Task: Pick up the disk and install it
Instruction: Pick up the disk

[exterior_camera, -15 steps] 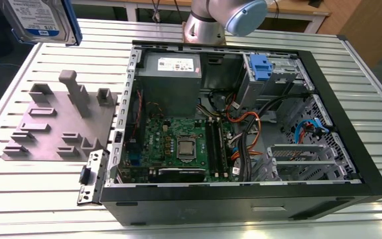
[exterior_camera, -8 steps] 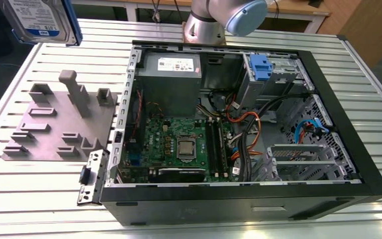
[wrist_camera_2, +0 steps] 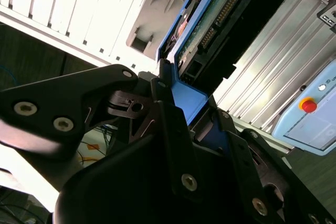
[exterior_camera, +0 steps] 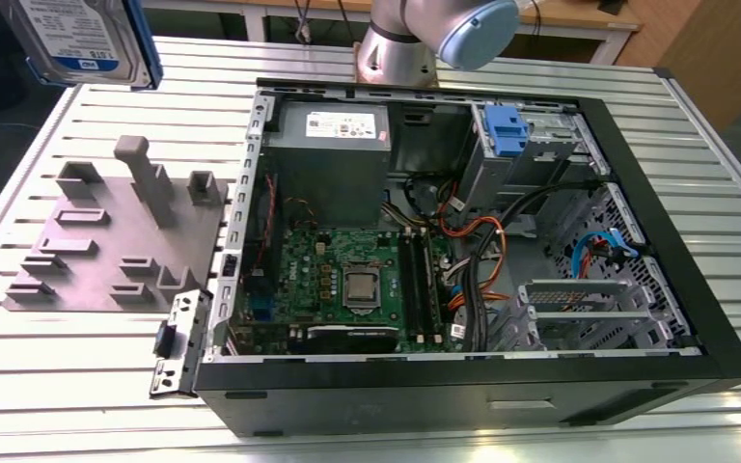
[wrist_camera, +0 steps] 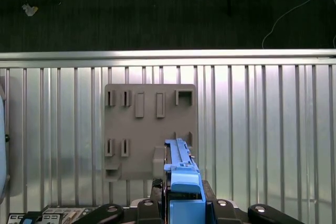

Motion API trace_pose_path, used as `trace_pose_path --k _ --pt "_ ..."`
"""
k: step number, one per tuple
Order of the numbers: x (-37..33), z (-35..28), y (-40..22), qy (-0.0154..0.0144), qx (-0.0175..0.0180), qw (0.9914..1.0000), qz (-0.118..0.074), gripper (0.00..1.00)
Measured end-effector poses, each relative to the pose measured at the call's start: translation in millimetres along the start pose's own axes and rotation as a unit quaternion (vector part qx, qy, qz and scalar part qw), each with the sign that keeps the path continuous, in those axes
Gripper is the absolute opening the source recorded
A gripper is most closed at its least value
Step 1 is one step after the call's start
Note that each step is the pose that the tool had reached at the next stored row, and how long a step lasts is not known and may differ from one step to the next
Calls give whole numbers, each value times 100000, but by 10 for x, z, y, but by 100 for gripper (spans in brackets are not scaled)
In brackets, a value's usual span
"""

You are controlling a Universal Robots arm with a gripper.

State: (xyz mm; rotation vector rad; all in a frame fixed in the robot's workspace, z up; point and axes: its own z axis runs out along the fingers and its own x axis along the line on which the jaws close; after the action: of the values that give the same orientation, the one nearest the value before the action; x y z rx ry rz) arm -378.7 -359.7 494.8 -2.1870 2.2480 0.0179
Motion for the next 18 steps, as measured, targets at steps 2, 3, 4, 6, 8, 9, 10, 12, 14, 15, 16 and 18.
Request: trace_pose_path --k 2,3,4,6,8,9,10,12,14,15,16,18 --pt "2 0 -3 3 -4 100000 3 36" --pt "2 -1 -5 7 -8 100000 2 36" --pt "3 -1 -6 7 -6 100000 0 36" --pt "7 -1 -10 5 -4 100000 -4 36" --pt "12 -1 -15 5 -9 100000 -1 36" --pt "16 -1 -18 5 -6 100000 -1 36" --pt "22 -1 -20 4 -5 100000 -2 36" --pt "36 -1 -24 2 -1 100000 1 36" --pt "60 -1 -27 3 -3 100000 -3 36" --pt "82 -2 -29 7 -9 100000 -1 36" --pt "94 -2 -31 6 -9 100000 -1 36" --pt "121 -2 -34 4 -5 100000 -2 36"
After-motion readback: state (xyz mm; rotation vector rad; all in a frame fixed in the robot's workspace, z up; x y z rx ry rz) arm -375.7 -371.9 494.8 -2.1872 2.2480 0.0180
